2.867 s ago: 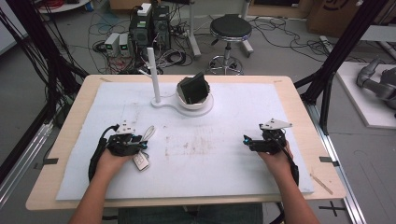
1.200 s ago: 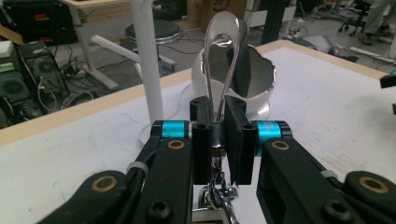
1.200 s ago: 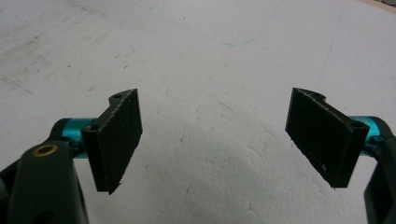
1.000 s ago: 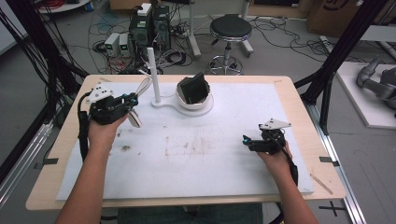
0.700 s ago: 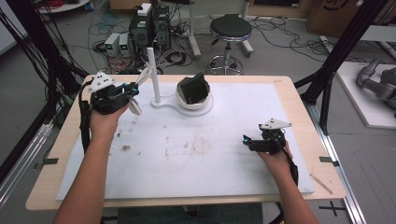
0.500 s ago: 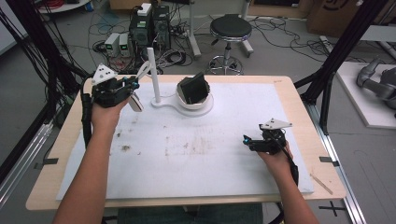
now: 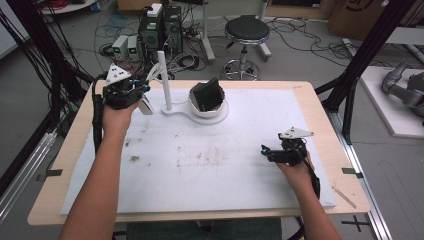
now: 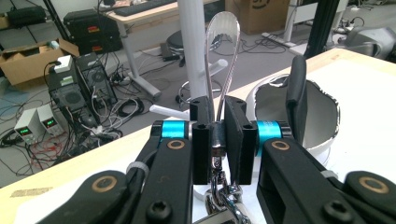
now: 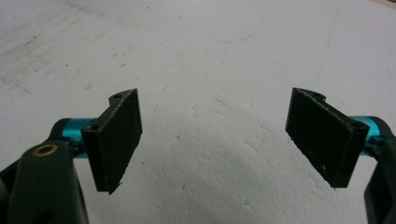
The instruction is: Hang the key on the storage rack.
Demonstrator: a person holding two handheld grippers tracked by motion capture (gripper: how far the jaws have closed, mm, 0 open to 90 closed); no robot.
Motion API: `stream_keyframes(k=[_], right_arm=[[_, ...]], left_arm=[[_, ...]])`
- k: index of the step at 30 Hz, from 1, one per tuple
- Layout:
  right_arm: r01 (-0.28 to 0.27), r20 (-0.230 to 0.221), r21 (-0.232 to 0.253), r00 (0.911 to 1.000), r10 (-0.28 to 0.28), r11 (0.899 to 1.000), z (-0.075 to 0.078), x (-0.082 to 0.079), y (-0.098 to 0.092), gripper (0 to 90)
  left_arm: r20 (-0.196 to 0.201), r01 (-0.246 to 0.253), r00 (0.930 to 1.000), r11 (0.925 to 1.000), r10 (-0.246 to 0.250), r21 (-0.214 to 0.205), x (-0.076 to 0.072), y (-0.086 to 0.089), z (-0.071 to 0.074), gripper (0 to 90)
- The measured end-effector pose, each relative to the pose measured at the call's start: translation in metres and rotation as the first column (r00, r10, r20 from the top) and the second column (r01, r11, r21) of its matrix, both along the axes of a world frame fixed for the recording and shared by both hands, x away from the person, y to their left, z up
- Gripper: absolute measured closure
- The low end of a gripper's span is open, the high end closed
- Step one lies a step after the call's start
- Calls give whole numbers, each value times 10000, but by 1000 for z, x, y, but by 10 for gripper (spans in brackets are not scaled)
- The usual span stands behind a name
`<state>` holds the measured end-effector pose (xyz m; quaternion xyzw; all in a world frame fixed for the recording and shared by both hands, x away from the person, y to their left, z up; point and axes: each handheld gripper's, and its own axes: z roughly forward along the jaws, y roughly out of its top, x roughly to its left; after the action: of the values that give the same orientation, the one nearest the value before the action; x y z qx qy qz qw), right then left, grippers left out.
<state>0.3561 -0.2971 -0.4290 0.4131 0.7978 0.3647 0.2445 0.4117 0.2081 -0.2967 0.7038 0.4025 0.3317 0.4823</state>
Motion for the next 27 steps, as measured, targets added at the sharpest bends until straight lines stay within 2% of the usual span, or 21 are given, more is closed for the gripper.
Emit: stream_keyframes(k=[8,11,20,27], right_arm=[[43,-87,-24,10000,-43,10000,-1,0,0,188],[16,-69,-57,10000,-16,10000,-1,0,0,188],[57,-84,-40,9999,-57,10000,-2,-1,-2,188],[125,-85,9,9999,-125,9999,-2,-1,-4,188]], left_arm=[[-164,-15,9999,10000,17,78,4,-1,-6,813],[-256,-2,9997,9996,10,299,7,-4,-9,813],[-603,-120,9981,9981,157,608,19,-10,-19,813],[-692,-255,9972,9983,290,516,22,-10,-25,802]])
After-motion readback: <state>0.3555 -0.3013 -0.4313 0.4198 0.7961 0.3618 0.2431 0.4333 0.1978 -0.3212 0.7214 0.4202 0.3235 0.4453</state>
